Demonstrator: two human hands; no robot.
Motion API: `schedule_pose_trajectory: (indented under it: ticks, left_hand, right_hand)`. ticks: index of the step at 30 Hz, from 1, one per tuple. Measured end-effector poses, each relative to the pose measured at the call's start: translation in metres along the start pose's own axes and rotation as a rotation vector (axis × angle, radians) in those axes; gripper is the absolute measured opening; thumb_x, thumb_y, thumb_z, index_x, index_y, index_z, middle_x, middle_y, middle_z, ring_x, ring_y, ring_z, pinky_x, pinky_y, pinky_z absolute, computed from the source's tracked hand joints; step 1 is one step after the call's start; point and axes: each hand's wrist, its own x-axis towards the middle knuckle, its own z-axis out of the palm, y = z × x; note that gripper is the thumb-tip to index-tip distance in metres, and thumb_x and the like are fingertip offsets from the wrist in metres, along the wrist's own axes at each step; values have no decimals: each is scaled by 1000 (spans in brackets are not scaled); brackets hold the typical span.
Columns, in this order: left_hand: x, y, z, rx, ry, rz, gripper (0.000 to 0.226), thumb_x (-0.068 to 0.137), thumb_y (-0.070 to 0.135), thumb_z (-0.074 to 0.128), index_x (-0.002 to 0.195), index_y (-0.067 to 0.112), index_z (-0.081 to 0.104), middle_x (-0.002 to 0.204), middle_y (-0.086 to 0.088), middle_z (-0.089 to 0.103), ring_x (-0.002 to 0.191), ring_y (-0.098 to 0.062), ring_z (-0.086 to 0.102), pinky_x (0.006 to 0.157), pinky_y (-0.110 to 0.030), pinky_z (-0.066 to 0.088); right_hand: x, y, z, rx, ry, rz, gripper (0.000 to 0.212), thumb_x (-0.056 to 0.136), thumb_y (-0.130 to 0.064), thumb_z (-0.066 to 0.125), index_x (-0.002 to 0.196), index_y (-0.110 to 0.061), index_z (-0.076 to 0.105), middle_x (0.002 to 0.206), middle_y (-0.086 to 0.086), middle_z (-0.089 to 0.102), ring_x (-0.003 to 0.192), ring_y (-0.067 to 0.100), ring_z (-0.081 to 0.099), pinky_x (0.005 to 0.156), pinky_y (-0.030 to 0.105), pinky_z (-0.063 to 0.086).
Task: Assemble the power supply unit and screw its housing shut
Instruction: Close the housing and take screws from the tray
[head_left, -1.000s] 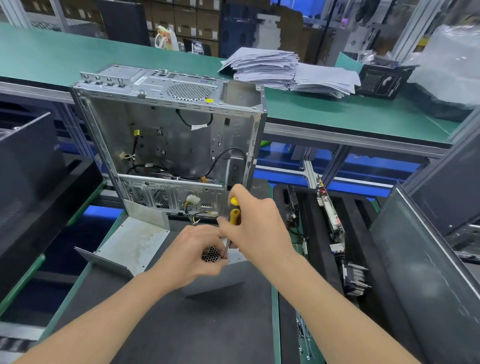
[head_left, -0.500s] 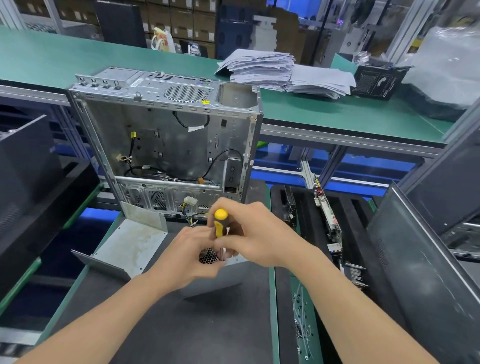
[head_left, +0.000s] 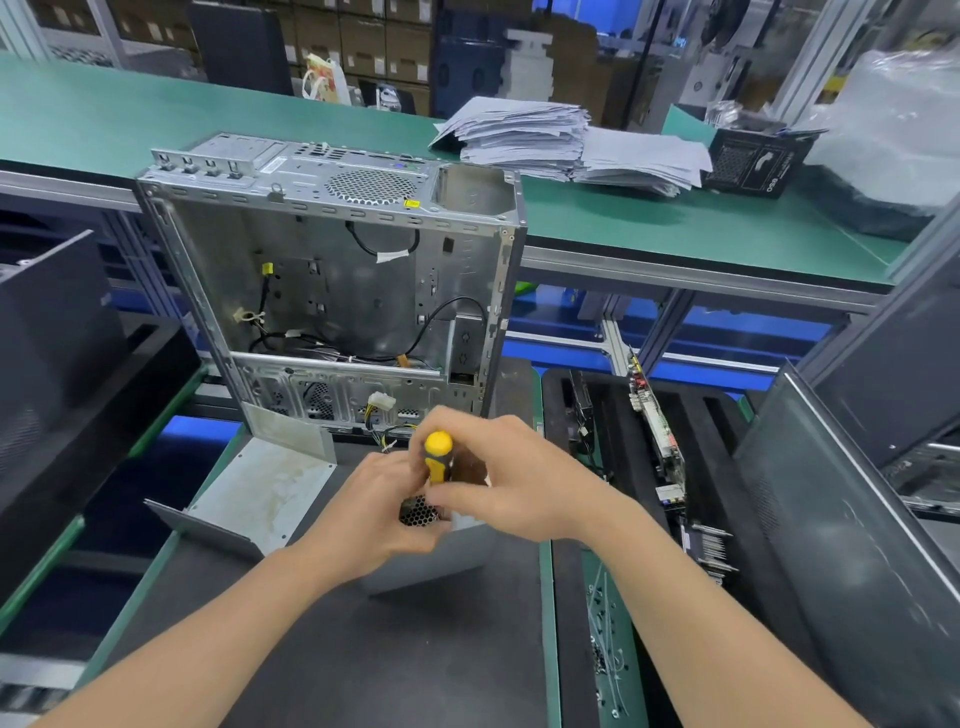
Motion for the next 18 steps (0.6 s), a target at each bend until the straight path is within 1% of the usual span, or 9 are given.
schedule_pose_trajectory:
  ticks: [2, 4, 6, 9, 11, 13, 15, 16, 18]
  left_hand:
    - [-1, 1, 0, 12, -1, 8, 17, 77, 33, 77, 79, 30, 60, 89, 27, 58, 91, 10, 50, 70, -33, 42]
    - [-1, 2, -1, 14, 6, 5, 18, 76, 30, 79, 81, 33, 61, 90, 29, 58, 92, 13, 49, 71, -31, 40]
    - [-1, 3, -1, -2, 5, -11, 16, 75, 32, 77, 82, 35, 63, 92, 31, 60, 94, 13, 52, 78, -28, 40]
    - [-2, 2, 1, -7, 1, -32, 8, 75, 38, 73, 78, 36, 66, 98, 35, 63, 100, 13, 55, 90, -22, 35]
    - [-1, 1, 1, -14, -4, -40, 7, 75, 39, 73, 78, 36, 68, 96, 32, 67, 98, 9, 57, 93, -26, 37]
    - [-1, -1, 0, -18, -19, -28, 8, 78, 36, 77, 81, 32, 71, 93, 25, 69, 95, 5, 58, 89, -35, 42]
    - [0, -1, -2, -37, -27, -7, 10, 81, 32, 80, 82, 30, 70, 91, 22, 68, 93, 3, 58, 84, -36, 42]
    - [0, 1, -3, -58, -27, -6, 12, 82, 31, 80, 82, 29, 68, 91, 20, 67, 91, 0, 59, 81, -37, 43]
    - [0, 3, -2, -138, -10, -40, 21, 79, 36, 78, 88, 22, 65, 90, 11, 66, 86, -9, 61, 77, -40, 50]
  right_hand:
    - [0, -3, -4, -36, -75, -21, 26, 95, -11, 71, 109, -27, 56, 97, -6, 70, 79, 23, 64, 79, 47, 54]
    - [1, -4, -3, -38, -15, -6, 25, 94, -13, 72, 107, -26, 56, 93, -5, 70, 76, 22, 63, 76, 47, 54]
    - [1, -5, 2, -19, 104, 36, 23, 93, -19, 75, 102, -24, 54, 85, -1, 70, 72, 22, 64, 72, 48, 54]
    - [4, -5, 14, -82, 359, 154, 37, 87, -35, 81, 94, -25, 45, 71, -2, 63, 64, 20, 56, 65, 47, 53]
    - [7, -5, 25, -181, 504, 261, 46, 85, -45, 80, 90, -26, 39, 68, -3, 61, 64, 22, 56, 63, 45, 53]
    - [8, -5, 34, -290, 579, 265, 42, 86, -47, 76, 90, -27, 40, 68, -6, 59, 67, 25, 57, 64, 44, 53]
    - [7, -6, 30, -232, 525, 149, 28, 89, -40, 73, 91, -27, 48, 71, -9, 58, 70, 21, 57, 68, 44, 52]
    - [5, -6, 24, -153, 428, 82, 21, 90, -34, 73, 93, -27, 53, 76, -11, 60, 73, 17, 57, 70, 43, 52]
    - [3, -8, 8, -61, 109, -4, 17, 92, -22, 73, 101, -27, 59, 87, -14, 65, 80, 14, 59, 75, 42, 52]
